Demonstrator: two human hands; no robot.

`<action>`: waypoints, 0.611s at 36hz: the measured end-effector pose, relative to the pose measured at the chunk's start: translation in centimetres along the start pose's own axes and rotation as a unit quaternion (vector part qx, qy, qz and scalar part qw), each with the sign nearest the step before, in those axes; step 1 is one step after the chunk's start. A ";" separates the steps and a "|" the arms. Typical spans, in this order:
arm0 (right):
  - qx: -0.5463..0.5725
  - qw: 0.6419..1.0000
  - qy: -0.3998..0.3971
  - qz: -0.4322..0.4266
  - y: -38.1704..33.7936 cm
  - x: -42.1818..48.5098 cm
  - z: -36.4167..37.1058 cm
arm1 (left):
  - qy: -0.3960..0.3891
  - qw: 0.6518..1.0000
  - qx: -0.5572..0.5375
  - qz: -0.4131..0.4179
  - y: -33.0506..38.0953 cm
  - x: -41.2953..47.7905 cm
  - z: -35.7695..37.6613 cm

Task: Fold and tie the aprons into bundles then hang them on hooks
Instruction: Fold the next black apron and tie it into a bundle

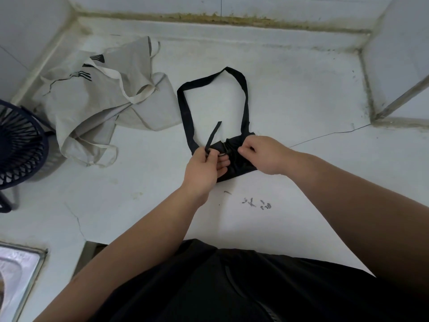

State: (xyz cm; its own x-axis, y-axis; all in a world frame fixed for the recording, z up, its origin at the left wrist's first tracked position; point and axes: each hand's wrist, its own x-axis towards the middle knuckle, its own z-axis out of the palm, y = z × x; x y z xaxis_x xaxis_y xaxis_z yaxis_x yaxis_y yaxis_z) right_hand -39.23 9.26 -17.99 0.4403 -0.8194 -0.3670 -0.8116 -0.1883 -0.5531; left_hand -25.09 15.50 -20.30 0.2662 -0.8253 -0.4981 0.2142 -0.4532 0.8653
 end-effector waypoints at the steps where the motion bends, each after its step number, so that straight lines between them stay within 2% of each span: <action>1: 0.007 1.000 0.016 0.006 0.2 0.1 0.1 | 0.007 1.000 0.003 0.006 -0.1 0.0 0.0; 7: -0.002 0.995 0.092 0.047 1.0 0.4 0.4 | 0.137 0.988 0.053 0.044 -0.1 -0.1 0.0; 11: -0.028 0.992 0.098 0.080 1.7 0.4 0.9 | 0.171 0.981 0.079 0.041 -0.3 0.1 -0.2; 19: -0.045 0.990 0.066 0.119 2.1 0.3 -0.1 | 0.240 0.970 -0.025 0.009 0.1 0.5 0.3; 22: -0.037 0.990 0.061 0.122 2.5 -0.1 -0.2 | 0.223 0.969 -0.107 -0.029 0.3 0.5 0.3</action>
State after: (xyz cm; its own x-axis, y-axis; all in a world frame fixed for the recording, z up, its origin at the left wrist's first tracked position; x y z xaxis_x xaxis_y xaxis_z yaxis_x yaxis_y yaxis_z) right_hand -41.39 8.76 -19.19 0.1824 -0.9040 -0.3867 -0.9154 -0.0126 -0.4023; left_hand -25.18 14.80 -20.28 0.6168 -0.5520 -0.5611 0.4176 -0.3747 0.8278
